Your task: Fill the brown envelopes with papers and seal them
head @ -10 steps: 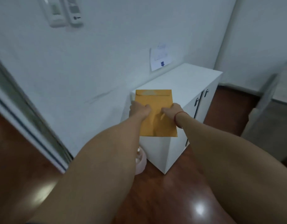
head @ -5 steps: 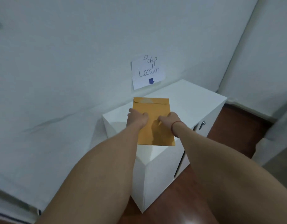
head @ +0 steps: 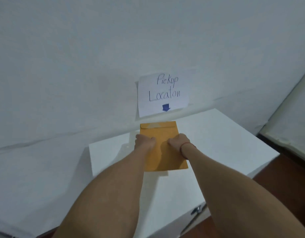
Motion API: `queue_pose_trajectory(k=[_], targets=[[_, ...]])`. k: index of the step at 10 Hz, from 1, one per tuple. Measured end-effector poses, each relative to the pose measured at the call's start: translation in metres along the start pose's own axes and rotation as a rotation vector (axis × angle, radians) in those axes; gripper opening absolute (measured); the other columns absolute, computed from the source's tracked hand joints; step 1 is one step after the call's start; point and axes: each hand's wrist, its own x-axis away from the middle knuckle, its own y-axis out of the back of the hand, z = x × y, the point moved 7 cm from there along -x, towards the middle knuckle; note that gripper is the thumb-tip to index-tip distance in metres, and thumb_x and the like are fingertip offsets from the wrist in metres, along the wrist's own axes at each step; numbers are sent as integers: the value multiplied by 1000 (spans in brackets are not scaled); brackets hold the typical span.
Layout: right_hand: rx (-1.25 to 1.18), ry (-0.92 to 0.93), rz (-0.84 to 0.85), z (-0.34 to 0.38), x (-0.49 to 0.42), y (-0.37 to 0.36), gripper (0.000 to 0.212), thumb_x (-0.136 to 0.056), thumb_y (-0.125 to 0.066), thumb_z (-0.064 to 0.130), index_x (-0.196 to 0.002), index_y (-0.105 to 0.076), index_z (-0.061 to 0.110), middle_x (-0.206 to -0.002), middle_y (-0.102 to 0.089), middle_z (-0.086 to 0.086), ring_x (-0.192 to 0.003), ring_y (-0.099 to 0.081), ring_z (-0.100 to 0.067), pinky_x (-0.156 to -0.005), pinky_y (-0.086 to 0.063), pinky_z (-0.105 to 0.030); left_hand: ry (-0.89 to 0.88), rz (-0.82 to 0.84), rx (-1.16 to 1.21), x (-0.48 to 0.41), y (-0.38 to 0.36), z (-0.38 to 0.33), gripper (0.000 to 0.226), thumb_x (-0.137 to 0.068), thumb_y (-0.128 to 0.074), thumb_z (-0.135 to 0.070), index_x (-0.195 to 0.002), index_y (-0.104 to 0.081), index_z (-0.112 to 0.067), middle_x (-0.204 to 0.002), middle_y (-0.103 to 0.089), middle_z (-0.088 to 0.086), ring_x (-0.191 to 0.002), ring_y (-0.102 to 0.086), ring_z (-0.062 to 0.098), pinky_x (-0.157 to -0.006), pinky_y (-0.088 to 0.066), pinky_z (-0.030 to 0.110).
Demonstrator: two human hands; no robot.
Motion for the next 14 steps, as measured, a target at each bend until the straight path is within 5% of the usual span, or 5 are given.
queue_pose_trajectory(k=[2,5,7,10,14], targets=[[-41,-51,40,-4,-64,15,58,-90,-56,22,-140,-29,8,-135,-48,-13,-121,-50,-31,-85,-38,-34,91,-43,-61,-38,-32,-19,74,-88,-56,-44,-144,-25,-7,-146,-31,14,-134,-36,32,-105,-38,42],[103,-19,74,-21,-140,19,51,-87,-66,26,-129,-47,3,-132,-49,-15,-115,-55,-31,-89,-46,-34,228,-157,-77,-73,-70,-34,65,-78,-71,-37,-130,-43,-9,-136,-36,13,-127,-40,29,-100,-42,37],[112,-22,77,-26,-176,28,47,-85,-67,21,-124,-49,3,-127,-53,-15,-108,-57,-30,-89,-49,-37,265,-262,-62,-89,-94,-46,72,-77,-73,-33,-133,-36,-8,-137,-38,12,-128,-41,28,-102,-41,37],[437,137,37,-25,-196,28,42,-90,-53,39,-123,-51,14,-130,-44,-10,-122,-42,-28,-102,-33,-35,267,-402,-129,-92,-100,-50,69,-75,-75,-38,-128,-43,-8,-133,-42,12,-126,-43,27,-99,-43,36],[512,482,130,-32,-148,44,58,-97,-43,44,-143,-36,10,-155,-26,-10,-143,-27,-27,-113,-23,-42,112,-489,-297,-35,-103,-33,62,-91,-42,-56,-129,-46,-7,-134,-50,9,-129,-44,27,-103,-37,42]])
